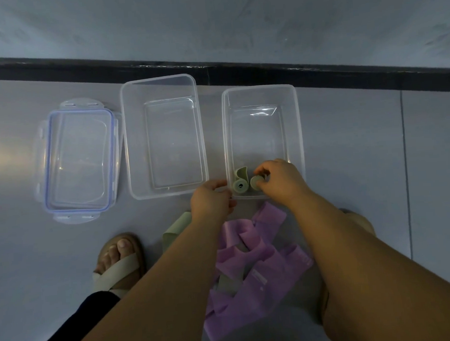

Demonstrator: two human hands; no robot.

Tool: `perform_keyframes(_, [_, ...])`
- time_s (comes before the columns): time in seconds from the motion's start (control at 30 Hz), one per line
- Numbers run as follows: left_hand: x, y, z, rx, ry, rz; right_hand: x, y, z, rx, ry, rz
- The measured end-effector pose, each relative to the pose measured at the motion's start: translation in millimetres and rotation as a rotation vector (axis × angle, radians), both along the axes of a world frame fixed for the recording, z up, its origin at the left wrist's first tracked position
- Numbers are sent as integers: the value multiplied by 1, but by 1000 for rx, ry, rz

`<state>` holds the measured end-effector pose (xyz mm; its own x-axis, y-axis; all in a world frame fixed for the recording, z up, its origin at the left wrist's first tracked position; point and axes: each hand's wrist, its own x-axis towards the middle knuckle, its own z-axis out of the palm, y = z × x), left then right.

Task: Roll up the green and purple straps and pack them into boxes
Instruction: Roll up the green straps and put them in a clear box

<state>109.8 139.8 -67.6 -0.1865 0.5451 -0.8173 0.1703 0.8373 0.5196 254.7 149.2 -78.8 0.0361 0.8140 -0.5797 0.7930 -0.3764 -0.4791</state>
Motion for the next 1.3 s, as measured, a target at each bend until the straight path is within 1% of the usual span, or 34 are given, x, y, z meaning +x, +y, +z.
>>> perform_keyframes(0.13, [-1,1,1,-10,-19,2,-1,1,0,-25,-31,35])
perform_keyframes(0.33, [-2,2,6,-11,-44,0,1,0,-1,-28,-98,14])
perform_keyframes(0.6, [-3,1,5,-9,-36,-1,-2,1,0,-64,-40,14])
perform_keyframes(0.97, [-10,-3,4,-16,-83,27,-7,3,0,-56,-75,33])
perform_keyframes(1.2, [-34,-10,1,-4,1,-101,-9,1,1,-40,-105,39])
perform_keyframes(1.27, [-42,-12,0,-10,25,-121,-11,2,2,6,-105,19])
perform_keyframes(1.3, [-46,-13,-1,-12,42,-133,-12,2,4,62,-96,-14])
